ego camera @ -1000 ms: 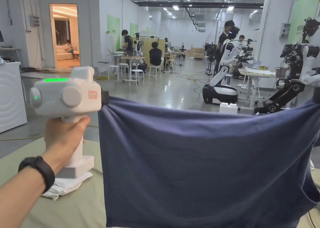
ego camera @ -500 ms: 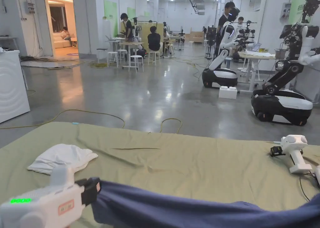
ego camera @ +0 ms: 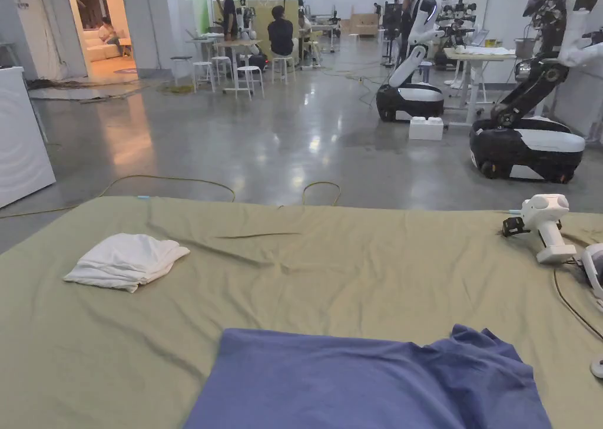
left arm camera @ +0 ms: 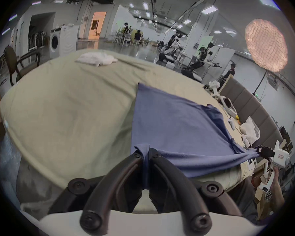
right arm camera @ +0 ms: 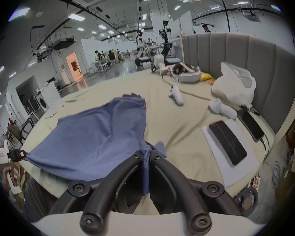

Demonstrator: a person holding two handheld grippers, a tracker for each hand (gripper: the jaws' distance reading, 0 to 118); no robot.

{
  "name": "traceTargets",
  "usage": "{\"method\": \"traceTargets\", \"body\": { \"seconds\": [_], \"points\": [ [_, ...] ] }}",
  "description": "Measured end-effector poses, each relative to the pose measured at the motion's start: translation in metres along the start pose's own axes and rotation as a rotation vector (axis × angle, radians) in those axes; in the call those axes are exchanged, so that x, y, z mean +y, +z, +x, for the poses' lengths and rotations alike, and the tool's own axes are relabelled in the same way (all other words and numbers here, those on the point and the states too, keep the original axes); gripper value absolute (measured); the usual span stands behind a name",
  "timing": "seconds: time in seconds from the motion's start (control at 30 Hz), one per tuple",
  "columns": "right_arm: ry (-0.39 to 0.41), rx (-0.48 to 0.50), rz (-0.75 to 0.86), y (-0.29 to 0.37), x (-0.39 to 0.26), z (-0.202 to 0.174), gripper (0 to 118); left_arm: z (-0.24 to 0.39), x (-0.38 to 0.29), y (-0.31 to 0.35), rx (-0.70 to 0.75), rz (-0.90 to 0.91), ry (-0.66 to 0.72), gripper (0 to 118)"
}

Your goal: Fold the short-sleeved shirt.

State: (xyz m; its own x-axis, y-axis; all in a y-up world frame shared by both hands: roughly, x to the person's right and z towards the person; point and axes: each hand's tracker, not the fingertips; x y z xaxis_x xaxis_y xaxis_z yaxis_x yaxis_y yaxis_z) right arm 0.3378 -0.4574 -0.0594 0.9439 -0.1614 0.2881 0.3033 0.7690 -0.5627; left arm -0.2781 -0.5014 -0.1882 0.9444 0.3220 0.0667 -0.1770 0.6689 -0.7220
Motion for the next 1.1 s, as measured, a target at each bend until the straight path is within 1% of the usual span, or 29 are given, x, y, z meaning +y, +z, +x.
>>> {"method": "traceTargets", "body": {
  "seconds": [0.03,0.1,0.13,0.17,0.2,0.23,0.27,0.3,0.33,0.37,0.47,0.53,0.57,0.63,0.7,0.77,0.83,0.87,0.9,0.93,0.97,1.0,1.03,1.07,1.1],
  "points": [
    [0.008,-0.002,-0.024,-0.003,-0.003,-0.002,5,-0.003,-0.004,-0.003,0.000,-0.020,0.006,7],
    [0.050,-0.026,-0.057,-0.014,-0.009,-0.001,5,-0.007,-0.008,-0.018,0.016,-0.155,0.023,7],
    [0.055,-0.031,-0.098,-0.019,-0.009,-0.002,5,-0.006,-0.008,-0.022,0.041,-0.185,0.007,7],
    [0.057,-0.035,-0.120,-0.023,-0.010,-0.003,5,-0.007,-0.010,-0.028,0.063,-0.228,-0.013,12],
    [0.056,-0.052,-0.120,-0.026,-0.012,-0.004,8,-0.008,-0.011,-0.032,0.106,-0.262,-0.039,31],
    [0.066,-0.078,-0.158,-0.034,-0.014,0.003,14,-0.009,-0.012,-0.035,0.127,-0.270,-0.056,51],
    [0.077,-0.091,-0.178,-0.037,-0.015,0.004,23,-0.011,-0.014,-0.036,0.132,-0.284,-0.070,71],
    [0.077,-0.083,-0.179,-0.039,-0.015,0.006,44,-0.011,-0.014,-0.035,0.120,-0.268,-0.062,82],
    [0.080,-0.078,-0.191,-0.040,-0.014,0.008,59,-0.011,-0.012,-0.033,0.121,-0.261,-0.065,82],
    [0.085,-0.082,-0.191,-0.040,-0.014,0.011,66,-0.010,-0.008,-0.029,0.122,-0.232,-0.065,82],
    [0.111,-0.105,-0.152,-0.032,0.001,0.012,66,0.000,0.017,-0.009,0.134,-0.093,-0.096,82],
    [0.144,-0.072,-0.066,-0.014,0.017,0.008,65,0.015,0.039,0.011,0.140,0.016,-0.163,82],
    [0.160,-0.056,0.002,-0.003,0.027,0.002,65,0.027,0.051,0.027,0.147,0.106,-0.215,82],
    [0.180,-0.022,0.147,0.032,0.045,-0.016,65,0.055,0.068,0.066,0.134,0.321,-0.306,82],
    [0.203,0.022,0.284,0.067,0.059,-0.034,65,0.084,0.078,0.111,0.110,0.521,-0.365,82],
    [0.237,0.026,0.388,0.096,0.068,-0.056,65,0.110,0.081,0.148,0.102,0.659,-0.404,82],
    [0.267,0.051,0.491,0.118,0.072,-0.073,65,0.133,0.079,0.174,0.110,0.752,-0.456,82],
    [0.272,0.062,0.534,0.127,0.074,-0.082,65,0.142,0.077,0.184,0.120,0.770,-0.478,80],
    [0.275,0.070,0.565,0.134,0.076,-0.090,65,0.151,0.076,0.193,0.100,0.790,-0.498,80],
    [0.271,0.081,0.595,0.139,0.076,-0.096,64,0.155,0.075,0.194,0.093,0.797,-0.499,77],
    [0.274,0.099,0.621,0.145,0.076,-0.102,61,0.161,0.073,0.197,0.108,0.798,-0.492,69],
    [0.282,0.113,0.631,0.149,0.076,-0.107,51,0.166,0.071,0.200,0.118,0.800,-0.493,44],
    [0.286,0.115,0.638,0.150,0.076,-0.110,38,0.169,0.070,0.203,0.120,0.803,-0.495,25],
    [0.296,0.123,0.641,0.152,0.076,-0.115,30,0.172,0.071,0.203,0.122,0.804,-0.494,15],
    [0.303,0.129,0.645,0.153,0.075,-0.119,30,0.174,0.071,0.204,0.126,0.808,-0.484,15]
  ]
}}
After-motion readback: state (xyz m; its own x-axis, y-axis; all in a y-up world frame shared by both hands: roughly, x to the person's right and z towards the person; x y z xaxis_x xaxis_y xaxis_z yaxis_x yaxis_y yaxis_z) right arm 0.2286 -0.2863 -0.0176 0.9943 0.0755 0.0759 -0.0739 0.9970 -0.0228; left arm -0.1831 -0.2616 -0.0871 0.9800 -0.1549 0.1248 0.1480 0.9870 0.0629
